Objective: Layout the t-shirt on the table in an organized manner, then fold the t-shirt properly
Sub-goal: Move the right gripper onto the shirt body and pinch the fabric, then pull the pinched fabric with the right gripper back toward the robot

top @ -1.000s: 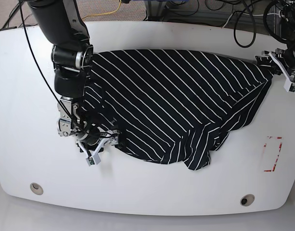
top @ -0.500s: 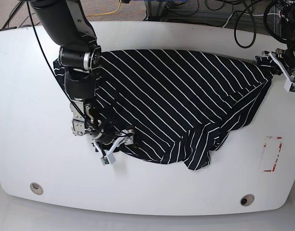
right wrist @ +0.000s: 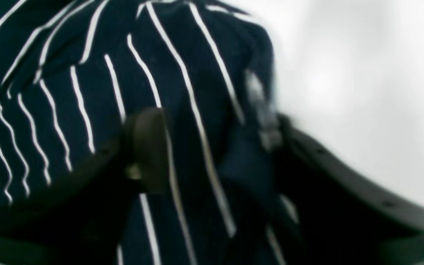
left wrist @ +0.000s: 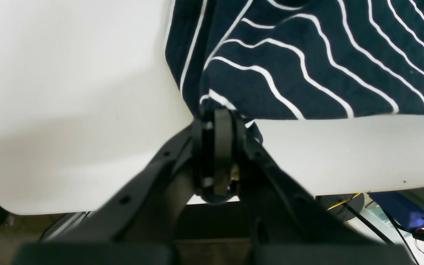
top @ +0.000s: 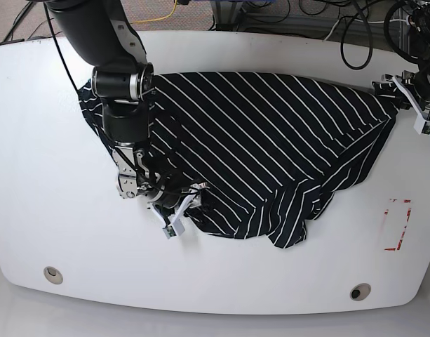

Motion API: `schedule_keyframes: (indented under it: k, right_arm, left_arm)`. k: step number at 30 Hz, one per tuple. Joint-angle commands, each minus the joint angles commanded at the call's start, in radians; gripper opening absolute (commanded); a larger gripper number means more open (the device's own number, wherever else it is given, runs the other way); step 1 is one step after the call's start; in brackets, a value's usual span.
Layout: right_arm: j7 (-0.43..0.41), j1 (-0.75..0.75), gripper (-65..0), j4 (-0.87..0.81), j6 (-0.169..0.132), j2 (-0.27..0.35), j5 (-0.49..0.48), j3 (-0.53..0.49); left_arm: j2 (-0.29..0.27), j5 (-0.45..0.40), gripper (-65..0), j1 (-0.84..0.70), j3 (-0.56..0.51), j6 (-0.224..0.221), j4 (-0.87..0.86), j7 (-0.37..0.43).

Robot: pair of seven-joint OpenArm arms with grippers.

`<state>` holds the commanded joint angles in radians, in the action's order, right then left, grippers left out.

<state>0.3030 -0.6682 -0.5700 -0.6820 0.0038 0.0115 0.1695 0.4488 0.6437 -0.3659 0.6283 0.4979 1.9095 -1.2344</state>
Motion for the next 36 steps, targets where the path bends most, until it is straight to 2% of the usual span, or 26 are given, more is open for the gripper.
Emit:
schedule_keyframes:
  k: [1,3,7,16,28,33,36]
  right_arm:
    - [0.000,0.000,-56.1,-0.002,0.000,0.000,0.000,0.000]
    - [0.005,0.000,-65.0,-0.015,-0.002,0.000,0.002,0.000]
    - [0.074,0.026,-64.2,-0.110,-0.002,0.000,0.000,-0.002]
    - [0.331,0.209,-65.0,-0.621,-0.006,-0.006,-0.002,-0.003]
    - [0.592,0.440,-65.0,-1.155,-0.009,-0.002,-0.002,-0.005]
    - [0.686,0.552,-65.0,-1.363,-0.009,-0.002,-0.002,-0.003]
    - [0.700,0.629,-65.0,-1.441,-0.009,-0.002,-0.002,-0.003]
  left_arm:
    - [0.000,0.000,-64.6,0.000,0.000,0.000,0.000,0.000]
    - [0.000,0.000,-64.6,0.002,-0.002,0.000,0.000,0.000]
    - [0.000,-0.002,-64.6,0.023,-0.002,0.000,-0.002,0.000]
    - [0.000,-0.002,-64.6,0.035,-0.002,0.000,-0.005,0.000]
    - [0.000,-0.005,-64.6,0.035,-0.003,-0.002,-0.008,0.000]
    - [-0.006,-0.106,-64.6,0.037,-0.017,0.000,-0.008,0.002]
    - [-0.006,-0.160,-64.6,0.049,-0.060,0.000,-0.008,0.002]
